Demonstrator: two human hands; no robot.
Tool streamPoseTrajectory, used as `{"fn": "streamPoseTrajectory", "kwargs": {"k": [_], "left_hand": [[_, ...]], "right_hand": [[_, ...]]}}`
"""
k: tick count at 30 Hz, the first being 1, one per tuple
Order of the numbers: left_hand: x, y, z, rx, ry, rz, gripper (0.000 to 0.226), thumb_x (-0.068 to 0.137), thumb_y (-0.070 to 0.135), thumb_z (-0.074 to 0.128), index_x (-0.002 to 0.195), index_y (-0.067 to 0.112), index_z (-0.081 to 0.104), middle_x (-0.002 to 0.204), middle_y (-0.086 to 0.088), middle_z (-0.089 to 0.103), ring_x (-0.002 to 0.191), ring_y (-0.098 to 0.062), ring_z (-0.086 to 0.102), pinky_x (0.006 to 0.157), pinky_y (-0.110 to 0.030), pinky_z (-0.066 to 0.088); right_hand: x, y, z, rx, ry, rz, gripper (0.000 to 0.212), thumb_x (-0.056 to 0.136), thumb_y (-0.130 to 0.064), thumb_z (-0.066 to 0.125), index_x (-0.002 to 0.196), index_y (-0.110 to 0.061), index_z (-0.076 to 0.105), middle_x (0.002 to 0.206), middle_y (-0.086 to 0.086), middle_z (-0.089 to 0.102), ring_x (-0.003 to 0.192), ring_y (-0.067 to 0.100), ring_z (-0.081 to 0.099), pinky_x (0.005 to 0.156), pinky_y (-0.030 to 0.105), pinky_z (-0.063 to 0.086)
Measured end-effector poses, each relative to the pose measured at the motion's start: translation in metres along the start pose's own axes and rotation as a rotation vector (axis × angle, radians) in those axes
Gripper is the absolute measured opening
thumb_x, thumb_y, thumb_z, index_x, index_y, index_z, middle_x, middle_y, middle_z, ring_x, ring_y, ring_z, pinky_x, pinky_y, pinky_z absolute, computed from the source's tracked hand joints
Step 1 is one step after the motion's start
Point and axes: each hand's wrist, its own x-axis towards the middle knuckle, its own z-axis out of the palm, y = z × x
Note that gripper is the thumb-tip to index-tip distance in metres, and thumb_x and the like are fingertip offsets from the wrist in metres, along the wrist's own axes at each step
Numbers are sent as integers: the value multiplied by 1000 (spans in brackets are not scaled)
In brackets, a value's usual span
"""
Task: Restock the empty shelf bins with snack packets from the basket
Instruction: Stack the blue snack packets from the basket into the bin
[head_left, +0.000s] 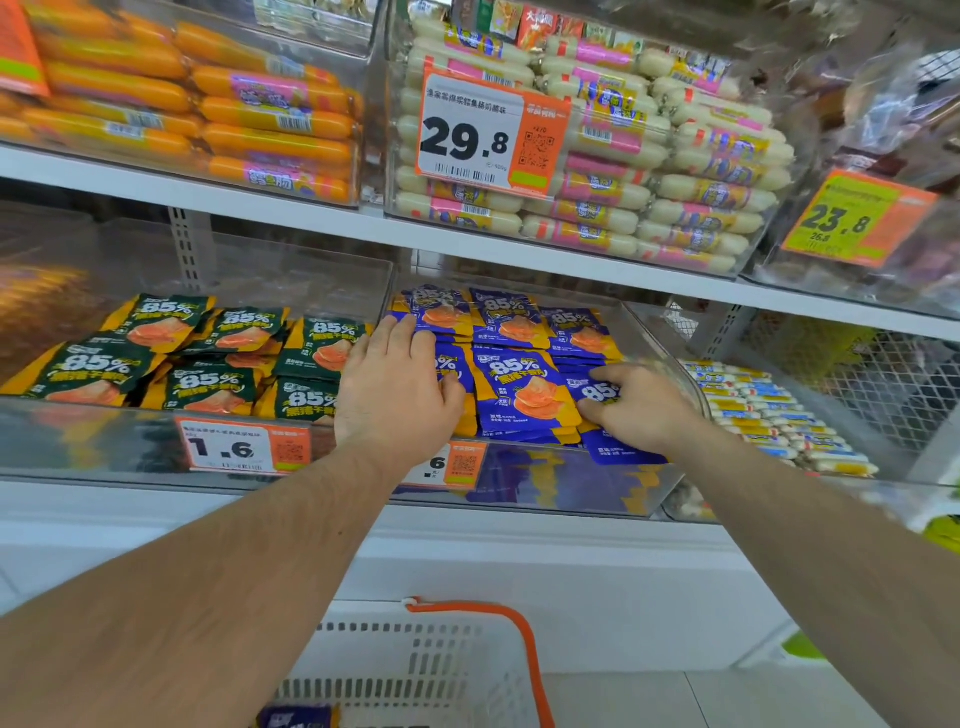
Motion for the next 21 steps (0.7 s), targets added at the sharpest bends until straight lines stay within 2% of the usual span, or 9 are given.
{"fn": "streamPoseTrajectory", "kwargs": {"k": [4, 14, 21], "left_hand": [[-1, 0, 0, -12, 3, 6, 55, 91, 43, 40, 133, 9, 51, 145, -15, 46, 140, -30, 35, 115, -46, 29], [-1, -1, 1, 1, 9, 12, 53, 92, 41, 45, 133, 8, 51, 146, -14, 46, 140, -30, 35, 115, -46, 27], [0, 0, 1, 5, 13, 12, 54, 93, 42, 43, 135, 10, 49, 147, -12, 44, 141, -28, 33, 115, -44, 25]], "right_hand": [[-4, 4, 4, 37, 44, 4, 57, 89, -43, 63, 139, -19, 52, 148, 2, 45, 134, 22, 43, 101, 28, 36], [3, -2, 7, 5, 124, -36, 52, 93, -40, 59, 137, -12, 53, 146, 5, 47, 133, 23, 42, 106, 31, 34], [7, 0, 6, -40, 115, -70, 53, 92, -42, 60, 136, -12, 55, 145, 7, 47, 133, 24, 43, 107, 32, 34]]}}
